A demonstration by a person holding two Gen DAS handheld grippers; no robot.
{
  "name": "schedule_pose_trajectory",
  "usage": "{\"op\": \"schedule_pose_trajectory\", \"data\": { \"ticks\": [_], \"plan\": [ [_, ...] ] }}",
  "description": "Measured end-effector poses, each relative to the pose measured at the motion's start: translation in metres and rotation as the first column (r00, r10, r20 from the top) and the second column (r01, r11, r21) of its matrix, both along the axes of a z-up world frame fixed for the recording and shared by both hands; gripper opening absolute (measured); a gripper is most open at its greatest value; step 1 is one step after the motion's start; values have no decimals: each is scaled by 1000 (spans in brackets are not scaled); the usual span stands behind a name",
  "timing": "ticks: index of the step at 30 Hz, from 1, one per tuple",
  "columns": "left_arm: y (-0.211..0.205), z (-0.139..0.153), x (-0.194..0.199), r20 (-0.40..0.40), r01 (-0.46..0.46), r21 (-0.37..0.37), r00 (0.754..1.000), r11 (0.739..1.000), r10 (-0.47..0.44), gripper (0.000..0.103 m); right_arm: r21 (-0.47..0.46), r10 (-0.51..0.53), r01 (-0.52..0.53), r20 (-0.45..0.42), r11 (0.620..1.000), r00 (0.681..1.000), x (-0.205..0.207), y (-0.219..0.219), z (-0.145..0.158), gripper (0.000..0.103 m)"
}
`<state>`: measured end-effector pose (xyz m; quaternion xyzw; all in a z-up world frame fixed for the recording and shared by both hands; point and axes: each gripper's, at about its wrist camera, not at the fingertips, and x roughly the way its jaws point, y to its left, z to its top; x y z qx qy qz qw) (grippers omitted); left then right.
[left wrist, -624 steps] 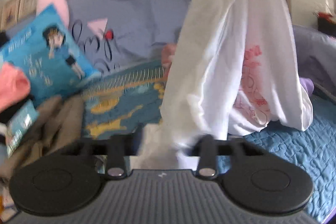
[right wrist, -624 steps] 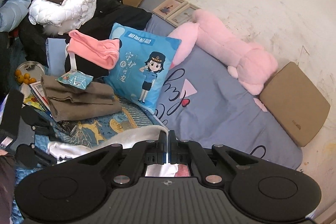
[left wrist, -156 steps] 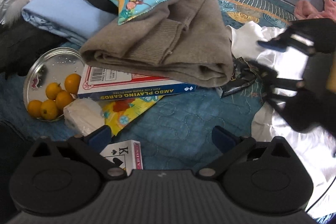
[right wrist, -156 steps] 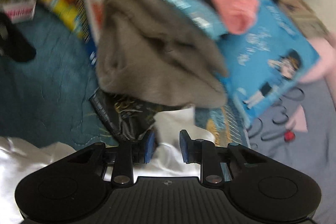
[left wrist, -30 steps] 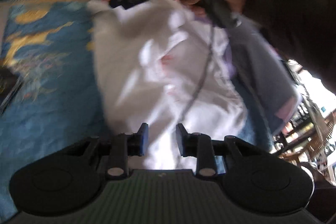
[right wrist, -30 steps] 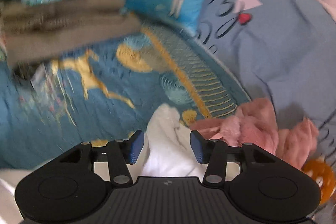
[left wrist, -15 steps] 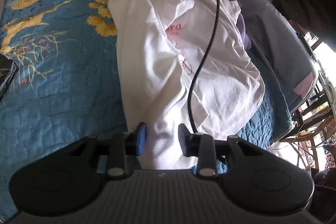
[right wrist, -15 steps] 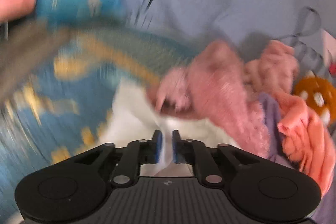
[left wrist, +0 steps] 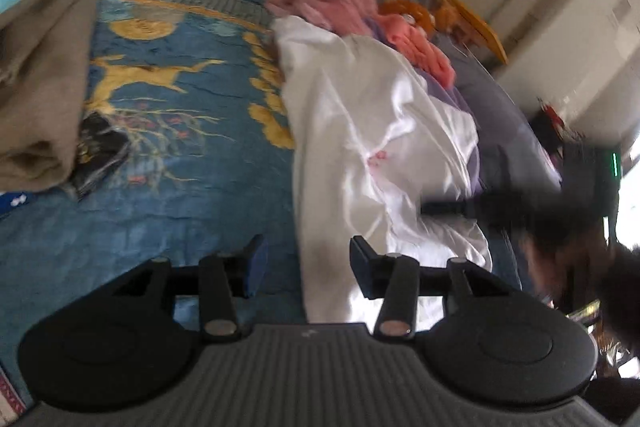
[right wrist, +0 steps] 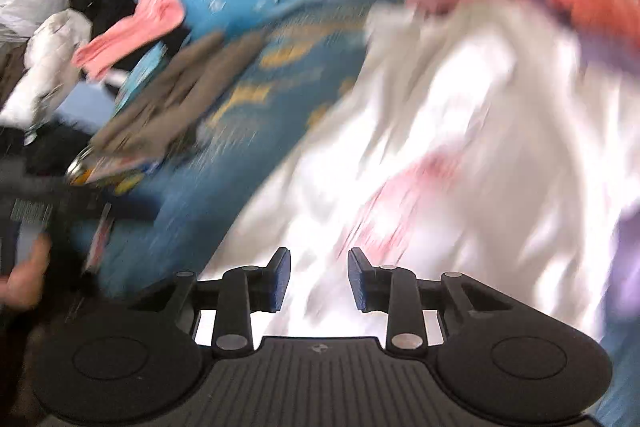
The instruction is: Fold clothes
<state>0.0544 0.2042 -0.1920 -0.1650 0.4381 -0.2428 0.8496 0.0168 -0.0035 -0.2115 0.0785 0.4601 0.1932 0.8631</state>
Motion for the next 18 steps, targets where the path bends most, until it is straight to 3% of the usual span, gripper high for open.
{"op": "schedule_pose_trajectory", "data": {
  "ticks": [3, 4, 5, 8, 14, 15, 18],
  "plan": [
    [-2, -2, 1, -7, 7, 16, 1000, 1000, -7, 50, -3, -10, 10, -30, 1000, 999, -13, 18, -19, 31],
    [-6, -2, 1, -5, 17, 29, 1000, 999, -17, 50, -6, -20, 20, -38, 1000, 999, -15, 23, -26, 23],
    [-9, -3, 0, -4, 29, 39, 1000, 999, -29, 50, 4, -32, 33, -50, 999, 998, -17, 25, -30, 6],
    [-14, -4, -3, -2, 42, 51, 999, 998, -42, 62, 34, -68, 68, -20, 997, 998, -27, 24, -22, 5],
    [-16, -4, -5, 2, 45, 52, 999, 998, -45, 62, 174, -35, 20, 88, 985, 996, -68, -5, 27, 5],
    [-16, -4, -5, 3, 46, 52, 999, 998, -46, 64, 153, -49, 40, 58, 987, 997, -69, -9, 24, 5],
    [-19, -4, -6, 5, 55, 68, 998, 996, -55, 69, -77, -176, 169, -94, 983, 980, -63, -21, -9, 6]
  ]
}}
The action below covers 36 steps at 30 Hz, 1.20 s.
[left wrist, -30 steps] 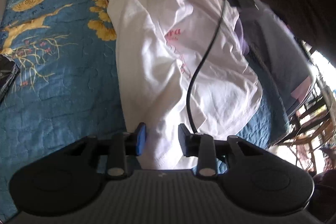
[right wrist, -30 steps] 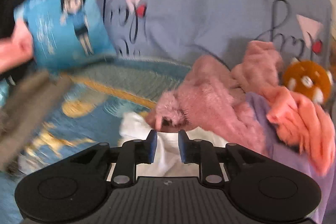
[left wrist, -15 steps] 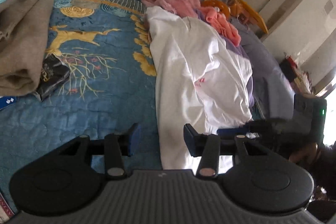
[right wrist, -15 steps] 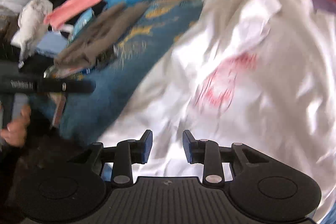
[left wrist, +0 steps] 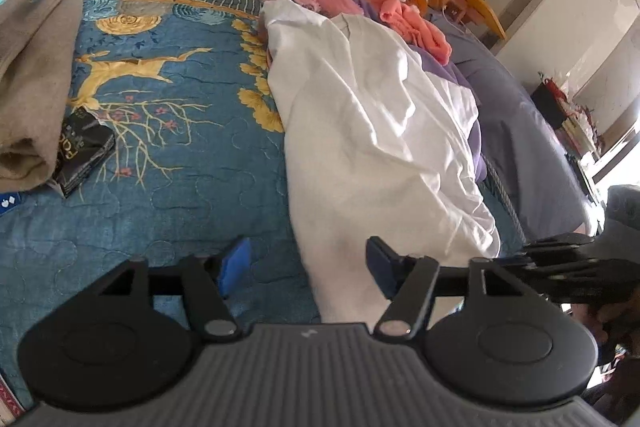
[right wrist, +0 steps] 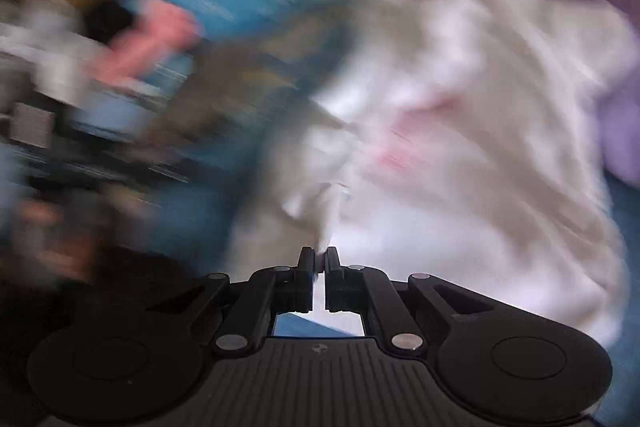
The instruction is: Fold clothes
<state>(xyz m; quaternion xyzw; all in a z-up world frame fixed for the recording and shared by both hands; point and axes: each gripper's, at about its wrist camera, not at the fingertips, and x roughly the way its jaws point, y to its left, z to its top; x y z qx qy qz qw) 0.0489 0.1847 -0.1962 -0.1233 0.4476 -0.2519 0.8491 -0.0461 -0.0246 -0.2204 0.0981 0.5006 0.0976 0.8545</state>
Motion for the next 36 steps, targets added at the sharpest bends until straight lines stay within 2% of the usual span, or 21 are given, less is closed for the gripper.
{"op": "schedule_pose_trajectory", "data": {
  "ticks": [1, 4, 6, 7, 11, 15, 17, 19, 22, 27, 28, 29, 30, 33, 35, 36],
  "plan": [
    [-1, -1, 0, -3, 3, 4, 1000, 1000, -3, 69, -34, -23, 22, -38, 999, 999, 1, -2, -9, 6],
    [-5, -2, -1, -12, 14, 16, 1000, 1000, -13, 69, 4, -23, 23, -21, 1000, 1000, -2, -3, -6, 12],
    [-9, -6, -1, -27, 28, 26, 999, 999, -27, 69, -22, -6, 6, 44, 1000, 999, -1, -1, 12, 18],
    [-12, -7, -1, -33, 40, 34, 999, 999, -39, 69, -65, 12, -6, 90, 998, 996, 3, 1, 23, 24],
    [-31, -15, -1, -58, 106, 81, 993, 991, -102, 69, -229, 119, -61, 249, 972, 961, 30, 12, 60, 29],
    [-56, -22, -7, -73, 199, 130, 979, 971, -190, 69, -381, 289, -149, 343, 912, 894, 96, 33, 75, 35],
    [-65, -21, -12, -56, 235, 150, 972, 961, -229, 69, -449, 361, -177, 366, 876, 858, 133, 44, 77, 37],
    [-66, -20, -13, -43, 249, 133, 969, 960, -245, 74, -449, 376, -195, 360, 872, 854, 177, 48, 76, 37],
    [-67, -21, -11, -47, 245, 123, 969, 962, -241, 74, -391, 330, -191, 328, 900, 885, 238, 59, 71, 37],
    [-65, -21, -6, -58, 243, 111, 970, 964, -238, 74, -340, 204, -107, 265, 934, 942, 305, 64, 55, 38],
    [-64, -21, -4, -61, 242, 109, 970, 964, -236, 76, -328, 191, -101, 256, 939, 948, 312, 65, 52, 36],
    [-64, -22, -3, -66, 238, 106, 971, 966, -232, 76, -313, 181, -98, 248, 945, 952, 317, 65, 49, 18],
    [-62, -22, -2, -70, 234, 99, 971, 967, -227, 76, -292, 167, -92, 243, 952, 955, 324, 62, 47, 4],
    [-60, -24, -1, -76, 227, 88, 972, 970, -221, 76, -194, -13, 65, 258, 979, 966, 336, 40, 45, 5],
    [-59, -24, 0, -79, 225, 83, 973, 971, -218, 76, -119, -134, 166, 238, 979, 962, 342, 23, 40, 5],
    [-59, -24, 1, -80, 225, 82, 973, 971, -218, 76, -128, -149, 183, 235, 975, 961, 343, 20, 37, 5]
  ]
}}
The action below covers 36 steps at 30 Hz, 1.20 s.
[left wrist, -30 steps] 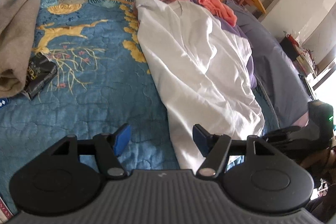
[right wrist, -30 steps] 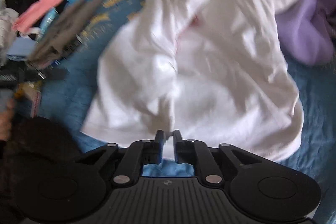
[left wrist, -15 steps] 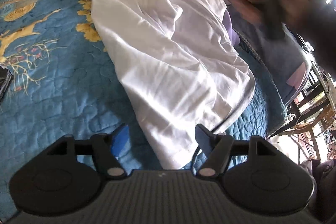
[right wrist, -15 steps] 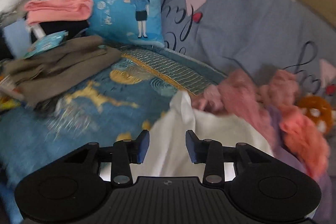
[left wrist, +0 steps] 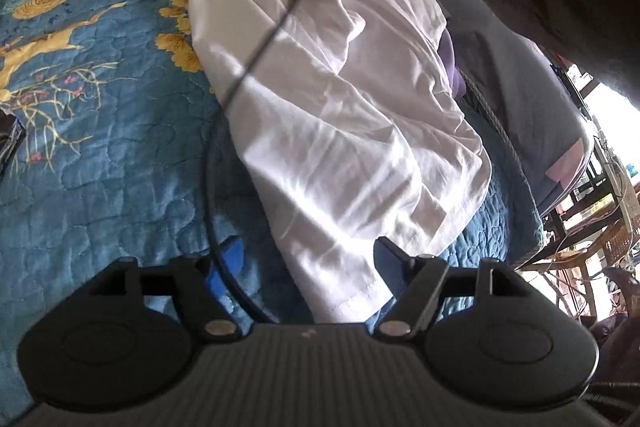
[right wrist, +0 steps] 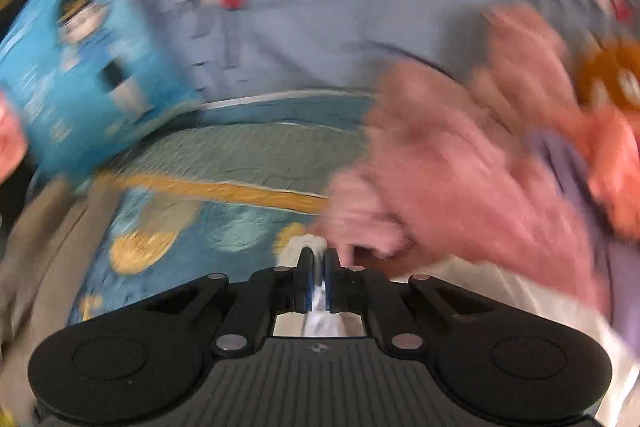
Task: Fold clothes
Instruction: 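Release the T-shirt and lift the right tool away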
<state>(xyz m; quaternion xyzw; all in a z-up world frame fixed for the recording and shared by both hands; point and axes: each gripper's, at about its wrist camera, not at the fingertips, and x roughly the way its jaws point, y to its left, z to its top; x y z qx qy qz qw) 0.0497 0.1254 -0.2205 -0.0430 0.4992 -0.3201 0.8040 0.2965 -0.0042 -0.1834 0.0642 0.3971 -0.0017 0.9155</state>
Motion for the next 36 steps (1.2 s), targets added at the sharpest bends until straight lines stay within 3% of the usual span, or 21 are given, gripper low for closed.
{"op": "schedule_pose_trajectory", "data": {
  "ticks": [3, 5, 9, 13, 16, 18, 19, 20, 21, 24, 28, 33, 36],
  "plan": [
    [-2, 0, -1, 2, 3, 6, 1000, 1000, -4, 76, -35, -1, 1, 24, 999, 1000, -4, -2, 0, 11],
    [-3, 0, -1, 3, 4, 9, 1000, 1000, -4, 76, -59, -7, 13, 98, 998, 995, -14, -1, 12, 23],
    [-5, 0, -1, 4, 7, 13, 1000, 1000, -7, 76, -150, 136, -112, 158, 982, 978, -22, 15, 32, 28],
    [-6, 0, -2, 5, 8, 14, 1000, 1000, -8, 76, -301, 339, -300, 87, 905, 937, -14, 46, 35, 39],
    [-6, 0, -2, 5, 6, 14, 1000, 1000, -6, 77, -336, 401, -392, -46, 856, 915, 10, 61, 24, 40],
    [-6, 1, -2, 8, 6, 17, 1000, 1000, -6, 80, -355, 402, -436, -169, 827, 900, 26, 70, 12, 36],
    [-7, 1, -2, 10, 6, 18, 1000, 1000, -6, 81, -351, 395, -445, -209, 824, 895, 30, 72, 8, 25],
    [-7, 1, -2, 12, 6, 20, 1000, 1000, -7, 81, -344, 387, -452, -245, 823, 889, 35, 74, 5, 1],
    [-7, 1, -2, 13, 7, 22, 1000, 1000, -7, 81, -337, 378, -459, -280, 822, 882, 39, 76, 2, 2],
    [-7, 2, -2, 16, 9, 22, 1000, 1000, -9, 81, -265, 372, -417, -203, 869, 905, 39, 72, 17, 1],
    [-7, 2, -3, 19, 11, 22, 1000, 1000, -11, 81, -119, 284, -292, -78, 949, 956, 44, 57, 39, 1],
    [-8, 2, -4, 19, 11, 22, 1000, 1000, -11, 81, -108, 223, -227, -46, 968, 974, 44, 49, 38, 2],
    [-10, 3, -5, 22, 11, 27, 1000, 1000, -12, 81, -132, 204, -201, 7, 971, 979, 35, 49, 43, 15]
  ]
}}
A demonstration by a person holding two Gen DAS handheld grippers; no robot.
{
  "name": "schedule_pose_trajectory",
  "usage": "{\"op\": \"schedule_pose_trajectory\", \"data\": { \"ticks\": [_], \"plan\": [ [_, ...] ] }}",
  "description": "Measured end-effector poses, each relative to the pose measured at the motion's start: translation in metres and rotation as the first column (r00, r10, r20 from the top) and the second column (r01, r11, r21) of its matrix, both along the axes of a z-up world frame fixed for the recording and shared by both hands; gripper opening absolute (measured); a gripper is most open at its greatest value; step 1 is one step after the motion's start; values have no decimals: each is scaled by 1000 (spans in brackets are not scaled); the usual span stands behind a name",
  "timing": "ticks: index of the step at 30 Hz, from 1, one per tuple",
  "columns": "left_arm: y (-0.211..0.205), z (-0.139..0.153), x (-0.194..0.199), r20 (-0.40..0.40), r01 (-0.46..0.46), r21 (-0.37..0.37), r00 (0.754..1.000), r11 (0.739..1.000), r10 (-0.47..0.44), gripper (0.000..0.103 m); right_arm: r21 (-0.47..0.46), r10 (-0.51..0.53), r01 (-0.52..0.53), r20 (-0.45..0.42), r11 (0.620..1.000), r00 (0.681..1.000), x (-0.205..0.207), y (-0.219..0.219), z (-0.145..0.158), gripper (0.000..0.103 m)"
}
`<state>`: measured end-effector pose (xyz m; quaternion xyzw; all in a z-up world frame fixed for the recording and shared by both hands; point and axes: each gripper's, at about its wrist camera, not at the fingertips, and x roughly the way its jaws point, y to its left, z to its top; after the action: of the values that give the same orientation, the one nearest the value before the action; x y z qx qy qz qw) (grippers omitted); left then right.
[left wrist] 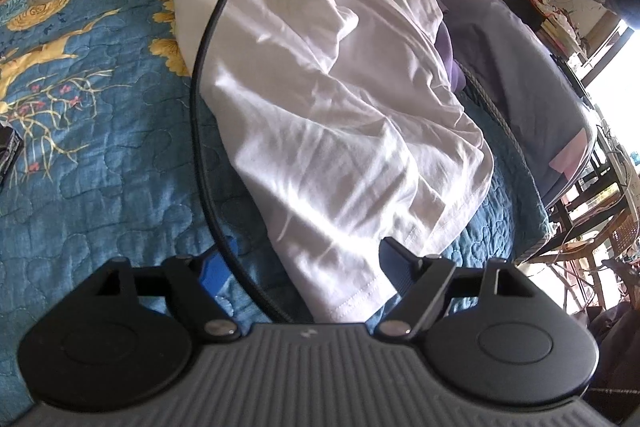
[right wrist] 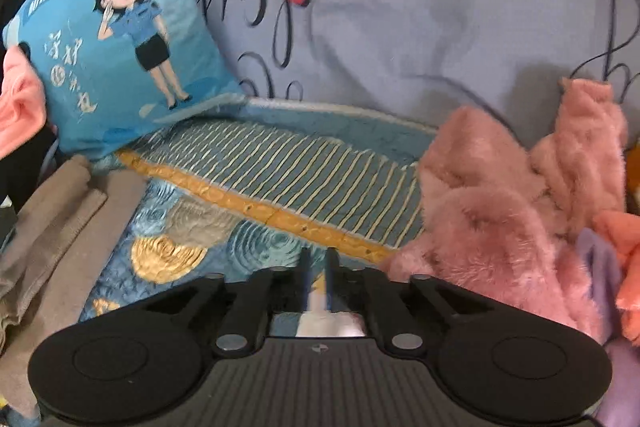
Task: Fold clothes
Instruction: 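Release the T-shirt and lift the right tool away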
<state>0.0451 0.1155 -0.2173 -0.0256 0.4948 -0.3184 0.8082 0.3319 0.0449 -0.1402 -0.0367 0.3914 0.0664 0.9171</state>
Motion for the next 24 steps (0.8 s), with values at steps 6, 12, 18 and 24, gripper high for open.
{"op": "schedule_pose_trajectory", "data": {
  "ticks": [6, 12, 18, 24],
  "plan": [
    [3, 3, -3, 13, -9, 8, 1000, 1000, 9, 83, 4, 163, -163, 56, 987, 985, -63, 5, 19, 19],
    [24, 21, -14, 60, -22, -58, 998, 998, 25, 91, 28, 229, -234, 128, 972, 965, -179, -21, 40, 26],
    [52, 46, -30, 173, -35, -147, 983, 989, 60, 96, -218, 354, -331, 73, 918, 933, -303, -24, 1, 32],
    [85, 43, -19, 127, -205, -166, 966, 965, 227, 98, -268, 569, -577, -116, 771, 814, -380, 21, -75, 28]
  ]
}}
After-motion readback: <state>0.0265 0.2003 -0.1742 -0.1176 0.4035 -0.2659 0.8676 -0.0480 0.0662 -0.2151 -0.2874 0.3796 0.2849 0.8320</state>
